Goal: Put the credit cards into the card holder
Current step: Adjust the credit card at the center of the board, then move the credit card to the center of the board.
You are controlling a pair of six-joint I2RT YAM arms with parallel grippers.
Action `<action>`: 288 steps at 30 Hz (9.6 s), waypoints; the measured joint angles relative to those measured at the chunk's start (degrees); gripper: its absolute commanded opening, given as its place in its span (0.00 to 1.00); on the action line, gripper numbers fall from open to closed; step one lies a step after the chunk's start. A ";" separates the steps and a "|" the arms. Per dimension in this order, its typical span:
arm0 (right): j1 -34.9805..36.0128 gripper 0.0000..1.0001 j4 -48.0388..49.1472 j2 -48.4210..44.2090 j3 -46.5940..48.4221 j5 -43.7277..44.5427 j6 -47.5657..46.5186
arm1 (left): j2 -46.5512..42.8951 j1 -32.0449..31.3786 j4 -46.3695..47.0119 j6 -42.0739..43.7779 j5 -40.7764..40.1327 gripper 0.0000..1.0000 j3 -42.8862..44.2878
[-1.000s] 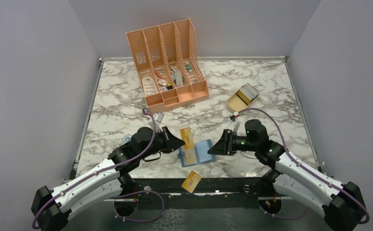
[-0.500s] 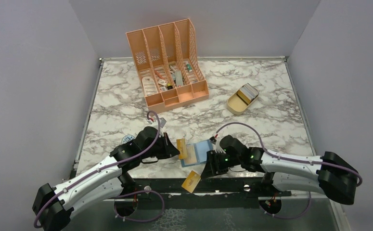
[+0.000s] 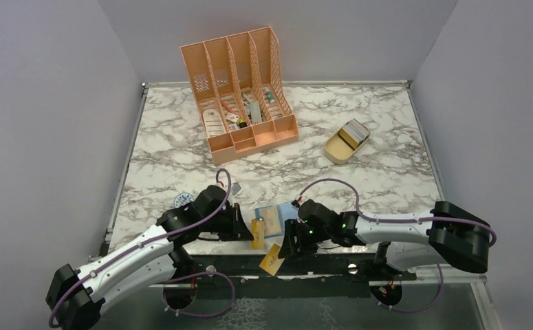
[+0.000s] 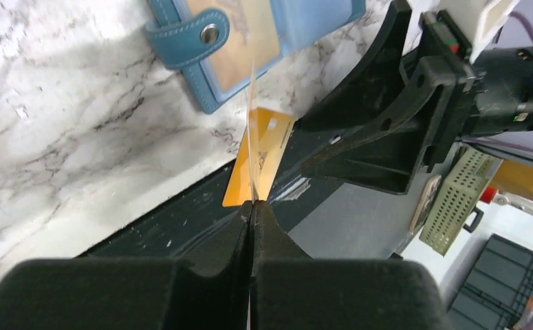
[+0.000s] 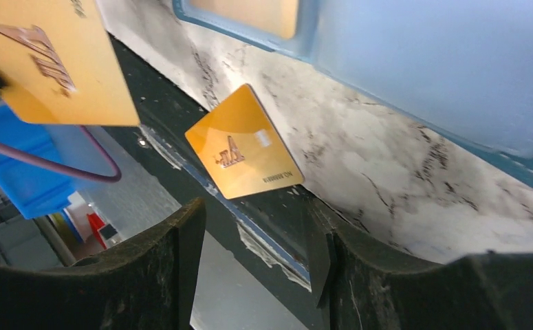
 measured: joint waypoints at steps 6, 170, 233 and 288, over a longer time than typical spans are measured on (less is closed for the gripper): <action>1.57 0.56 4.33 3.87 0.98 0.24 5.11 | 0.52 0.00 -1.36 -0.79 3.91 0.00 -2.27; 2.34 0.55 24.37 9.99 -1.42 -0.35 -2.34 | 9.09 -2.03 16.59 -12.83 12.37 0.00 -10.78; 4.28 0.60 19.50 8.31 -0.04 1.09 -4.04 | 13.57 -8.41 22.58 -13.73 2.84 0.00 -7.69; 5.73 0.53 13.20 4.13 1.73 17.14 -5.18 | 10.19 -10.54 23.89 -4.74 -6.73 0.00 -6.08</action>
